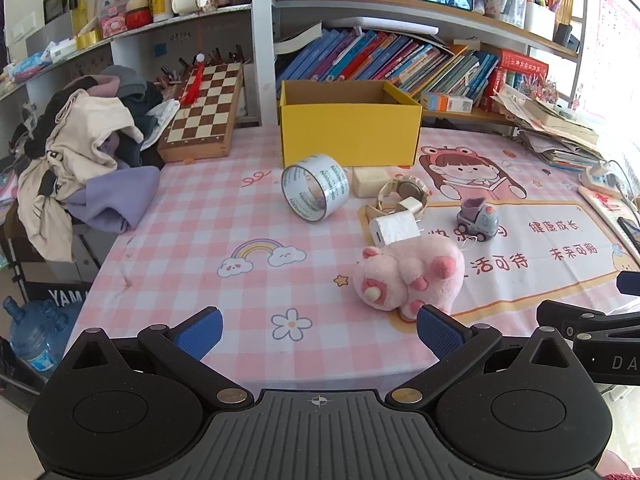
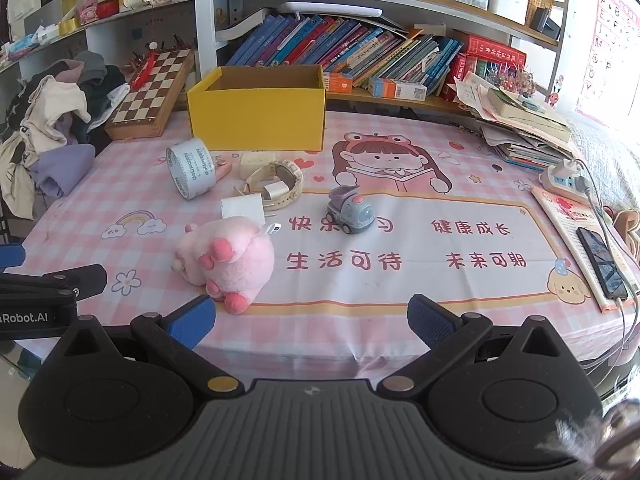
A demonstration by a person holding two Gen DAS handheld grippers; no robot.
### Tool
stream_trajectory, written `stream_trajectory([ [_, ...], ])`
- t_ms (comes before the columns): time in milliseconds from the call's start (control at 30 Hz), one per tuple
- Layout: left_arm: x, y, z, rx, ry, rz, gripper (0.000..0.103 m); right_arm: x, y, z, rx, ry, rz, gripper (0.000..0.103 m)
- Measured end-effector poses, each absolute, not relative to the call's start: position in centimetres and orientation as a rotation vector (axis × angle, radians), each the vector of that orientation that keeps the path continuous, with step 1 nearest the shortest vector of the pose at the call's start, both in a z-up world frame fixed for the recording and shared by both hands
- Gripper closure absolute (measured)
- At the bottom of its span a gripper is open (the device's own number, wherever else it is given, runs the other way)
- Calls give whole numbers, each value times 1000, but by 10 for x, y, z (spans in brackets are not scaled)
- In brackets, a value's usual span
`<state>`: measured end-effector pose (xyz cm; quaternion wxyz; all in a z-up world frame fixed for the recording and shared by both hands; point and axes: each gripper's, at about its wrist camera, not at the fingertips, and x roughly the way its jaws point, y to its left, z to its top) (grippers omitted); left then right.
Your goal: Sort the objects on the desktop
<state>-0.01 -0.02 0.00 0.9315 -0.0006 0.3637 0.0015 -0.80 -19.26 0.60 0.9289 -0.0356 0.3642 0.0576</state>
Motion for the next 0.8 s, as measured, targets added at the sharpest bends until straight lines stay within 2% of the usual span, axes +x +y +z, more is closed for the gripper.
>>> stream_trajectory([
  [800,-5,1,1,2,753,15,0,-12,-193,4,-68,743,129,0],
])
